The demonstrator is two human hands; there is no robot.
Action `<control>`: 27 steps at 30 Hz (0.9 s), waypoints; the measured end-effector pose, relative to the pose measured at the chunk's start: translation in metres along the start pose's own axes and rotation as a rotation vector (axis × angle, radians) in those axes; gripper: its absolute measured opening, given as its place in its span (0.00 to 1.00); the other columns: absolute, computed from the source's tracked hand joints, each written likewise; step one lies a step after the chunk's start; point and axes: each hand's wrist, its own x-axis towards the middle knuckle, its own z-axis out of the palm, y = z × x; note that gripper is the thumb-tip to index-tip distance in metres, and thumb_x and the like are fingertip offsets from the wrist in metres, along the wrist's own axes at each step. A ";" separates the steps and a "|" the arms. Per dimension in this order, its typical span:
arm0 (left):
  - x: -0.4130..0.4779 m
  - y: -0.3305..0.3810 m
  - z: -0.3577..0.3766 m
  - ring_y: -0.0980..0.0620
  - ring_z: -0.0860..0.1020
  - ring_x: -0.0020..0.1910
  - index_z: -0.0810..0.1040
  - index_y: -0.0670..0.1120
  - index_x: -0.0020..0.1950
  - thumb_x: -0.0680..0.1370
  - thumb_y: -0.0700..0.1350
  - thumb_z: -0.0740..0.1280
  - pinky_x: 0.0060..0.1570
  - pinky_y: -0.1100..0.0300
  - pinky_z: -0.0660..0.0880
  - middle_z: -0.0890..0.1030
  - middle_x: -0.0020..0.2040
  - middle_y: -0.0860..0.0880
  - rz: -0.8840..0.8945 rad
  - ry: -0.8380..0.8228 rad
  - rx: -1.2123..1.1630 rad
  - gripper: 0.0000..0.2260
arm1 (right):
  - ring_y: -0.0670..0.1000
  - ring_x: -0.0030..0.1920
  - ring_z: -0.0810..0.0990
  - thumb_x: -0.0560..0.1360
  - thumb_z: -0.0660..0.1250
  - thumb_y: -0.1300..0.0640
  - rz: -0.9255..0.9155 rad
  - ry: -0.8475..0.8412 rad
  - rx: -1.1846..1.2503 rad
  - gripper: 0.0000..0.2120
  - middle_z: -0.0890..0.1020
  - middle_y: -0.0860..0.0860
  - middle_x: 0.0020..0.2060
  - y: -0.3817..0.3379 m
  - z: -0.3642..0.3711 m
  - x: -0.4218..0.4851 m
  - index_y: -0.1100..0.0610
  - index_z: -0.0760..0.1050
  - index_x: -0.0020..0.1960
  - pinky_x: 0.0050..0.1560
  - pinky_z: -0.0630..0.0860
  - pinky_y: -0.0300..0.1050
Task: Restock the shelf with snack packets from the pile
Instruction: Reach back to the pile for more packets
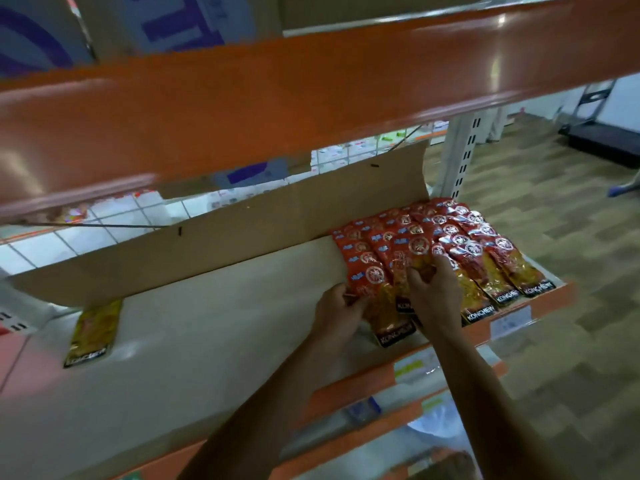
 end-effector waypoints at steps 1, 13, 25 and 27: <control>-0.002 -0.001 0.003 0.56 0.82 0.43 0.76 0.52 0.53 0.76 0.50 0.70 0.47 0.55 0.80 0.82 0.48 0.53 0.003 0.000 0.003 0.08 | 0.53 0.39 0.77 0.76 0.65 0.59 -0.004 -0.015 0.006 0.05 0.77 0.50 0.38 0.002 -0.001 0.004 0.53 0.69 0.49 0.40 0.74 0.48; -0.025 0.005 0.023 0.60 0.78 0.46 0.75 0.49 0.61 0.74 0.50 0.72 0.44 0.67 0.75 0.80 0.51 0.55 0.063 0.128 0.162 0.17 | 0.47 0.33 0.74 0.76 0.65 0.61 -0.079 -0.143 0.060 0.04 0.75 0.47 0.35 0.016 -0.012 0.027 0.55 0.70 0.48 0.36 0.73 0.46; -0.024 0.020 0.018 0.54 0.80 0.48 0.74 0.48 0.59 0.76 0.54 0.68 0.48 0.58 0.77 0.81 0.51 0.52 0.058 0.294 0.378 0.16 | 0.43 0.33 0.74 0.77 0.65 0.60 -0.106 -0.240 0.122 0.09 0.75 0.45 0.36 0.009 -0.004 0.030 0.56 0.70 0.56 0.30 0.69 0.33; -0.019 0.026 0.017 0.57 0.80 0.46 0.74 0.50 0.59 0.78 0.56 0.65 0.47 0.59 0.79 0.82 0.51 0.53 0.105 0.337 0.253 0.15 | 0.45 0.32 0.75 0.77 0.65 0.60 -0.122 -0.266 0.138 0.09 0.75 0.46 0.35 0.005 0.002 0.027 0.58 0.69 0.56 0.28 0.68 0.32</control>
